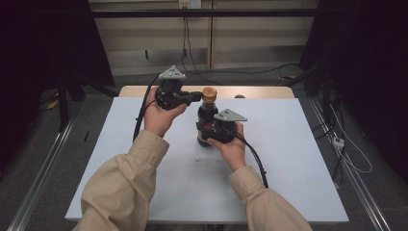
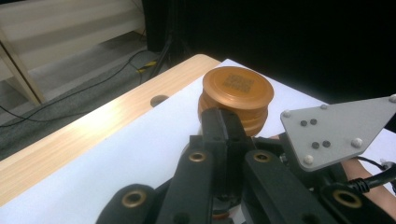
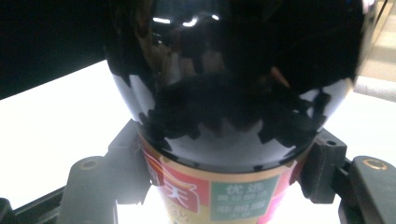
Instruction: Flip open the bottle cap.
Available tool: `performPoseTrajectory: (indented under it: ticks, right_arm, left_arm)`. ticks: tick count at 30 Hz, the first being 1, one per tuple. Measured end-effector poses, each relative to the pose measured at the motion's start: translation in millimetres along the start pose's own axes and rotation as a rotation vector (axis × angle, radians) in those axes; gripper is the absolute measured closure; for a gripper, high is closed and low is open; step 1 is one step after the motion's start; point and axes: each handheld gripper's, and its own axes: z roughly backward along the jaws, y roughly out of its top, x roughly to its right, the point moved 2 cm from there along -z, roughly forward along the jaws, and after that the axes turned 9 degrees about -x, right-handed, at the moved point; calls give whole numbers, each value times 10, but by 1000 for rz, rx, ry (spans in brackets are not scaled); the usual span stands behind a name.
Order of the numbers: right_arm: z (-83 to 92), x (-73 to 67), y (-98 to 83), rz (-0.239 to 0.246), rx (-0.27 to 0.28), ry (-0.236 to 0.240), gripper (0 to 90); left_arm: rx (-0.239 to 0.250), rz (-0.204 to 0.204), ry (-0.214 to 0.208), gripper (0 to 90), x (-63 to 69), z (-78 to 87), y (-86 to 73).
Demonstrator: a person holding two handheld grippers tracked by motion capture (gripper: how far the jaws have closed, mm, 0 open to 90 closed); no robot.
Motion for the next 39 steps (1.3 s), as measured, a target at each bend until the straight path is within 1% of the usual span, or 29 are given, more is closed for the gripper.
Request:
performPoseTrajectory:
  ticks: [3, 4, 6, 9, 12, 13, 15, 16, 20, 26, 27, 28, 29, 30, 31, 32, 33, 34, 35, 36, 37, 38, 39]
  right_arm:
    - [-4, -5, 5, 8, -8, 5, 316]
    - [-3, -2, 6, 6, -11, 4, 316]
    - [-5, 0, 8, 1, -12, 9, 315]
    - [-5, -2, 1, 1, -8, 6, 315]
    - [-9, -4, 2, 4, -7, 7, 314]
    - [-10, -5, 1, 1, -6, 7, 314]
    - [-12, -3, 1, 6, -7, 9, 315]
    - [-9, -2, 1, 2, -8, 9, 315]
    - [-11, 1, -2, -1, -9, 8, 315]
    - [-11, 8, -12, -10, -5, 10, 317]
    - [-11, 10, -11, -10, -7, 9, 318]
    - [-9, 12, -7, -12, -14, 14, 318]
    - [-9, 14, -2, -16, -18, 16, 318]
    - [-7, 19, -2, -18, -20, 17, 318]
    - [-7, 23, -8, -20, -16, 18, 318]
    - [-6, 26, -12, -25, -14, 17, 318]
    - [-4, 26, -14, -28, -12, 18, 318]
    - [-4, 31, -17, -33, -10, 22, 318]
    - [-3, 37, -19, -38, -10, 23, 318]
    - [-3, 41, -22, -43, -8, 24, 318]
    - [-5, 45, -24, -42, -8, 26, 317]
    - [-12, 35, -23, -29, -8, 27, 317]
    - [-26, 6, -20, -12, -11, 19, 317]
  left_arm:
    - [1, -18, 3, 900, 3, 19, -15]
    - [4, -14, -1, 900, 15, 20, -17]
    - [7, -17, 5, 900, 33, 19, -16]
    - [3, -15, -1, 900, 18, 28, -21]
    - [9, -12, -21, 900, 31, 37, -30]
    - [4, -19, -10, 900, 35, 43, -30]
    - [12, -7, -28, 900, 33, 38, -35]
    - [15, -3, -31, 900, 32, 36, -39]
    - [7, 2, -20, 900, 45, 31, -25]
    - [13, 10, -24, 900, 49, 18, -17]
    - [12, 20, -30, 900, 47, 17, -17]
    - [11, 22, -35, 900, 44, 15, -15]
    - [18, 21, -40, 900, 43, 6, -11]
    - [5, 20, -37, 900, 47, 8, 1]
    - [10, 19, -42, 900, 54, -1, 6]
    - [-1, 25, -42, 900, 54, 3, 14]
    - [3, 25, -32, 900, 70, -1, 20]
    - [6, 16, -34, 900, 84, -12, 24]
    - [3, 17, -36, 900, 87, -14, 32]
    - [58, 35, -64, 900, 89, 0, 40]
    - [80, 50, -90, 900, 88, 30, 77]
    - [125, 35, -83, 900, 113, 94, 173]
    - [108, 13, -72, 900, 142, 128, 257]
